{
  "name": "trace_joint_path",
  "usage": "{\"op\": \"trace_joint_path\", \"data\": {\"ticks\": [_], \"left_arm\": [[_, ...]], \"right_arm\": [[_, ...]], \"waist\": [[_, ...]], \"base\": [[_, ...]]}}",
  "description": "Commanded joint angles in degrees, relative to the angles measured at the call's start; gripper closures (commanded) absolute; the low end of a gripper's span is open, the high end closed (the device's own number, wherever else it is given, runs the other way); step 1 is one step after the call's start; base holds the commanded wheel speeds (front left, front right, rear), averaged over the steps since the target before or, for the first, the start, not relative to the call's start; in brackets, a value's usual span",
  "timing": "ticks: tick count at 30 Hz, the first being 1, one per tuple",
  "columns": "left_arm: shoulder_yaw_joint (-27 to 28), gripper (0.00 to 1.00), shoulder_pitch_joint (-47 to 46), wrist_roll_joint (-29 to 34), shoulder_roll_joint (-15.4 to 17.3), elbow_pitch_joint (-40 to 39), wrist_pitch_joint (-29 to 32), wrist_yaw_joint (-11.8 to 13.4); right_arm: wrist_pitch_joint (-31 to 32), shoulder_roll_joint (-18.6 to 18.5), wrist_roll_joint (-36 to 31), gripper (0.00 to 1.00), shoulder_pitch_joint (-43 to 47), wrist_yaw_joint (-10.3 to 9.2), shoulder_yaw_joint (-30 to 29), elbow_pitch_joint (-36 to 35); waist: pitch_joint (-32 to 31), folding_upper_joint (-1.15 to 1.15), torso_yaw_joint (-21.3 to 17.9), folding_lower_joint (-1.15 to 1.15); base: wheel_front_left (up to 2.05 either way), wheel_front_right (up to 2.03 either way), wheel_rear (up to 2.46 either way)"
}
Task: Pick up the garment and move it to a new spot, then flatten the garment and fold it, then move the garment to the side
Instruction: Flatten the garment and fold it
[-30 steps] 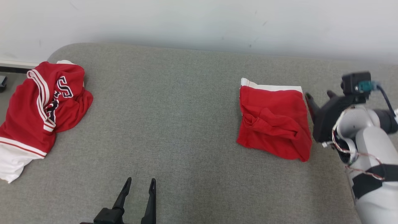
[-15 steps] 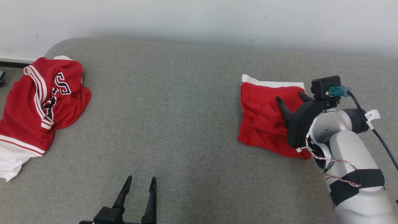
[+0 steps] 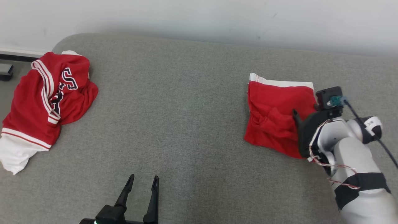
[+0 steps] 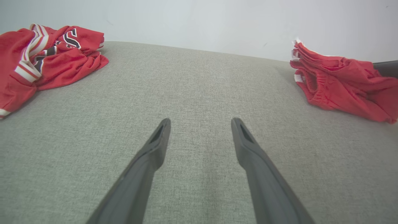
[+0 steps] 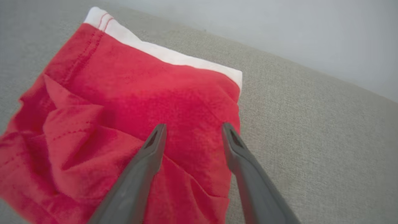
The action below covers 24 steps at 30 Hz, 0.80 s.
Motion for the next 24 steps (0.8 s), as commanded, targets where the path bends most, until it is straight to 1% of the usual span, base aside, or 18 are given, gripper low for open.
{"op": "trace_joint_path", "data": {"ticks": [1, 2, 3, 4, 5, 13, 16, 20, 24], "left_arm": [[0.12, 0.0, -0.55, 0.08, -0.16, 0.12, -0.18, 0.15], [0.14, 0.0, -0.6, 0.06, -0.18, 0.14, -0.18, 0.17], [0.17, 0.0, -0.62, 0.04, -0.2, 0.12, -0.18, 0.19], [0.24, 0.0, -0.58, 0.03, -0.22, 0.12, -0.18, 0.21], [0.32, 0.0, -0.51, 0.03, -0.21, 0.14, -0.18, 0.26], [0.94, 0.0, 0.27, -0.09, -0.15, 0.19, -0.18, 0.3], [1.03, 0.0, 0.25, -0.09, -0.15, 0.07, -0.18, 0.17], [0.87, 0.0, -0.02, 0.05, -0.2, 0.21, -0.18, 0.06], [0.91, 0.0, -0.35, 0.06, -0.28, 0.33, -0.18, 0.09]], "right_arm": [[-0.24, 0.74, -0.15, 0.2, 0.44, -0.13, 0.72, 0.42], [-0.62, 1.09, 0.04, 0.57, 0.66, -0.13, 1.54, 0.97], [-0.73, 1.46, 0.45, 0.68, 0.87, -0.13, 2.54, 1.31], [-1.03, 1.8, 0.84, 0.93, 1.13, -0.13, 3.78, 1.49], [-1.23, 2.07, 1.21, 1.0, 1.46, -0.14, 4.95, 1.39], [-1.15, 3.95, 4.19, 1.0, 5.4, -0.13, 14.73, -2.3], [-1.18, 4.8, 5.06, 1.0, 6.04, -0.13, 17.55, -3.35], [-1.52, 7.46, 6.99, 1.0, 6.0, -0.13, 21.03, -3.36], [-2.67, 9.75, 10.81, 1.0, 5.81, -0.13, 23.65, -3.1]], "waist": [[0.34, 0.0, 0.41, 0.0], [0.43, 0.0, 0.6, 0.0], [0.5, 0.0, 0.74, 0.0], [0.49, 0.0, 0.83, 0.0], [0.44, 0.0, 0.91, 0.0], [-0.19, 0.0, 0.35, 0.0], [-0.1, 0.0, -0.2, 0.0], [0.13, 0.0, -0.7, 0.0], [0.18, 0.0, -0.92, 0.0]], "base": [[0.0, 0.0, 0.0], [0.0, 0.0, 0.0], [0.0, 0.0, 0.0], [0.0, 0.0, 0.0], [0.0, 0.0, 0.0], [0.0, 0.0, 0.0], [0.0, 0.0, 0.0], [0.0, 0.0, 0.0], [0.0, 0.0, 0.0]]}}
